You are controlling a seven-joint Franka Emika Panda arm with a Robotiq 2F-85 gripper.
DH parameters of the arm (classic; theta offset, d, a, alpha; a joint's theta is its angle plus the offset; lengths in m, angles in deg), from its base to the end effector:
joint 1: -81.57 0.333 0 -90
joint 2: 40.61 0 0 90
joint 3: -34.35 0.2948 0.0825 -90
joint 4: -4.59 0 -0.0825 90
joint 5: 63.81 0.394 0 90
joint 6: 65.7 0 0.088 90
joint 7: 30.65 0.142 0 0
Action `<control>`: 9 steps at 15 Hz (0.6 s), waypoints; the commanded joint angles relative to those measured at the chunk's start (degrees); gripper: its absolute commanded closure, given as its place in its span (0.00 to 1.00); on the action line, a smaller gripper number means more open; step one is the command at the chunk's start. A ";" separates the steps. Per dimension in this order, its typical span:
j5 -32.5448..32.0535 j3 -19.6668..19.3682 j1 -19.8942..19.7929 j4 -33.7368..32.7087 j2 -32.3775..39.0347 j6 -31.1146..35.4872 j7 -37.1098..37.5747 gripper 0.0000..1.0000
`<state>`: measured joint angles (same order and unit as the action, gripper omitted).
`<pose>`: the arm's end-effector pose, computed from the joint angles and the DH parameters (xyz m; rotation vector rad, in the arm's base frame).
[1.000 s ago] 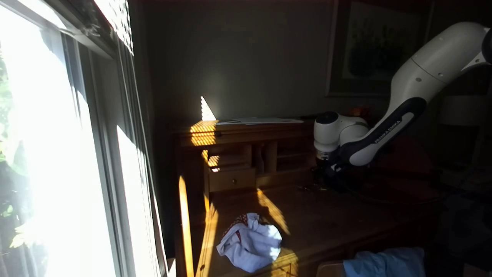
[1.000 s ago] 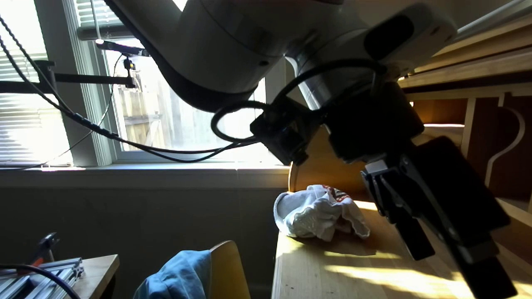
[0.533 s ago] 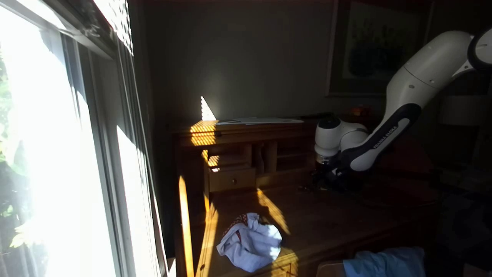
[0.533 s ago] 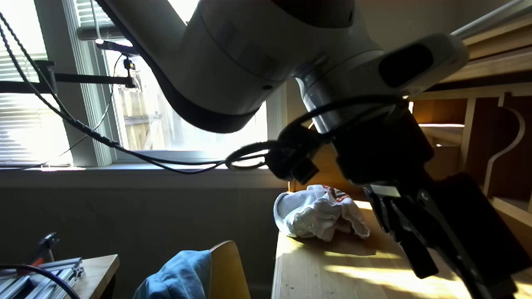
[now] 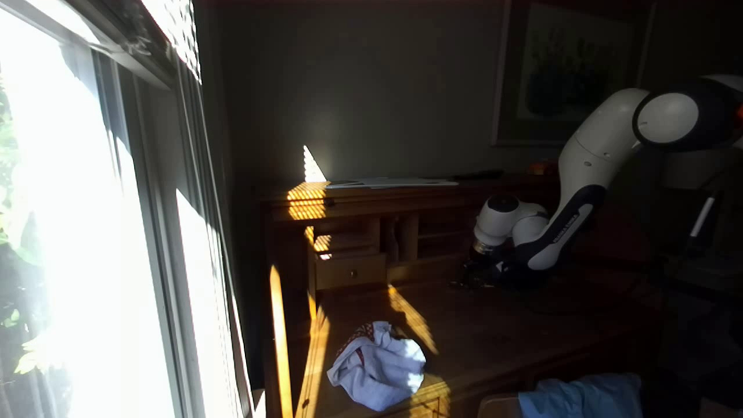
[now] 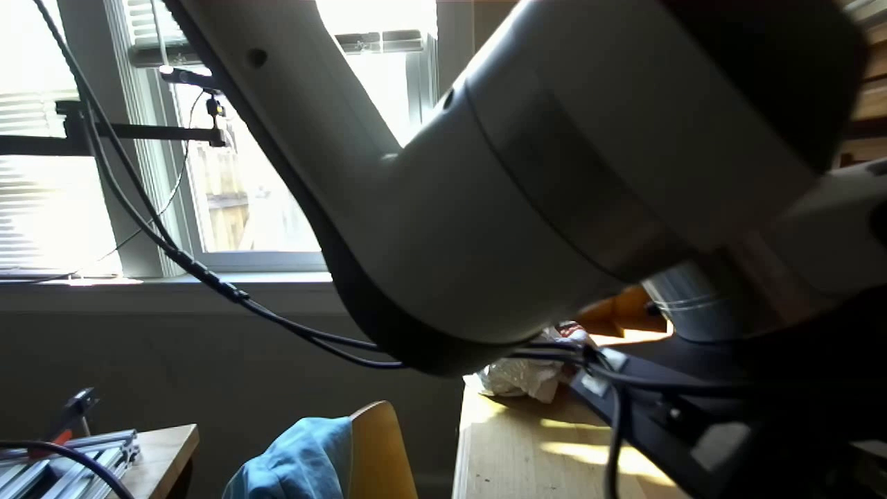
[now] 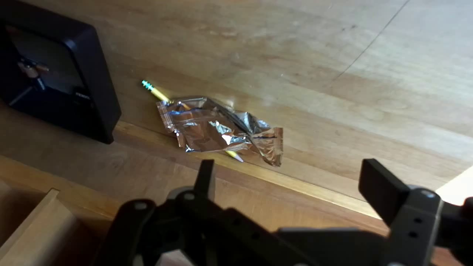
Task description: Move the wrapper forward
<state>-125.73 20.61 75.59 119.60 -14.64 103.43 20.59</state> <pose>0.6169 -0.1631 0.2066 2.6387 -0.2137 0.7142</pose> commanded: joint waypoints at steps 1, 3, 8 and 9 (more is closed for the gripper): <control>-5.18 -3.84 1.70 -8.30 7.20 3.35 5.05 0.00; -6.10 -4.99 2.34 -10.33 9.51 4.48 5.90 0.00; -8.78 -8.57 5.45 -15.09 14.81 5.35 8.48 0.00; -10.12 -10.16 6.57 -16.44 15.95 5.86 10.08 0.00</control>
<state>-131.28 14.31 79.59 108.08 -2.86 107.21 25.56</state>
